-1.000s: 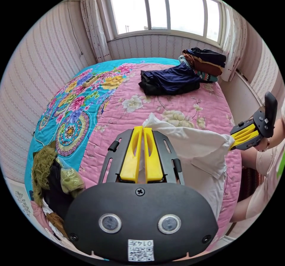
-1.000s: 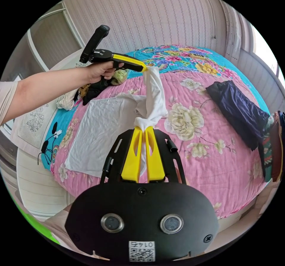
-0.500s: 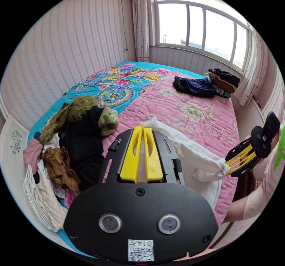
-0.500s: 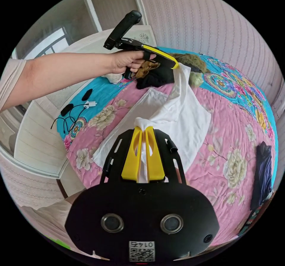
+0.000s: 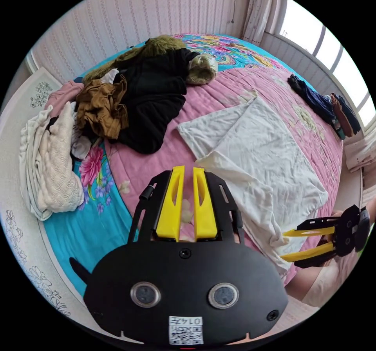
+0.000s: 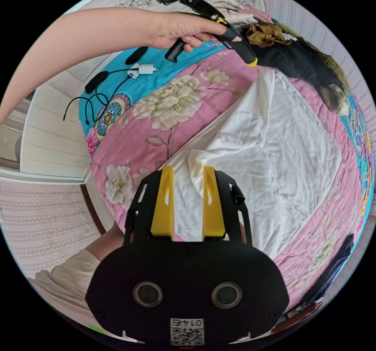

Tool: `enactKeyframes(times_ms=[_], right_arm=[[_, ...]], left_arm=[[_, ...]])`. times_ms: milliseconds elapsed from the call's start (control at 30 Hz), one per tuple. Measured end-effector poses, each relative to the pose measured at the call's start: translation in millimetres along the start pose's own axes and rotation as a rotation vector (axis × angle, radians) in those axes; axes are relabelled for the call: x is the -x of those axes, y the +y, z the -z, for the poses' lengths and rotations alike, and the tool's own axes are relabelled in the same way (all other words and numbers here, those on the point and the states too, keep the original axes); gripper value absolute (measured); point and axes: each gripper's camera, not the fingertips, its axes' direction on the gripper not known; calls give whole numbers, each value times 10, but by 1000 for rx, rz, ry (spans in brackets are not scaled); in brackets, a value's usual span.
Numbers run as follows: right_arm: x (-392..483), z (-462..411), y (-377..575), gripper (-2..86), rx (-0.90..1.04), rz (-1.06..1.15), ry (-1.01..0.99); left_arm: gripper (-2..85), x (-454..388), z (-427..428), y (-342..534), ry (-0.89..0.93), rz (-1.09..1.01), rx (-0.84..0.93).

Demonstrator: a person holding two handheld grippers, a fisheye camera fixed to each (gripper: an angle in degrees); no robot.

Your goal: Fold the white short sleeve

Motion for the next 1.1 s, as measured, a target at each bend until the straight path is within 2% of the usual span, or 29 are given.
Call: enactKeyframes(times_ms=[100,200,300,467,600,700,767,900,1033,1100], right_arm=[[38,-85,-136,134,1,65,-52],[-17,-128,-241,137,-39,69,-41],[-363,-236,-364,138,-71,-69,-140],[-660,-560,-645,137,-44,-145,-181],[-704,-770,-886,125,-48,-161,-191],[-713,-961,-1100,80,-12,-164,-138],[-676,-923,-1191,29,-65,-130,-63],[-480,-902,-1324,22,-65,3,77],[-194,-1103,-1470,47,25,210,220],[-207,-1186,-1511,63,77,229,217]], left_arm=[[22,179,218,87,-66,79,10],[29,236,465,102,84,79,-53],[63,74,568,-12,149,-16,-36],[55,-223,528,-185,3,-190,78],[-1,-267,404,-122,-87,-267,204],[-7,-164,482,-46,-47,-233,204],[-8,-98,606,7,-44,-221,168],[-9,187,924,234,-11,-147,98],[-9,677,945,630,80,105,170],[-9,833,981,808,144,188,154]])
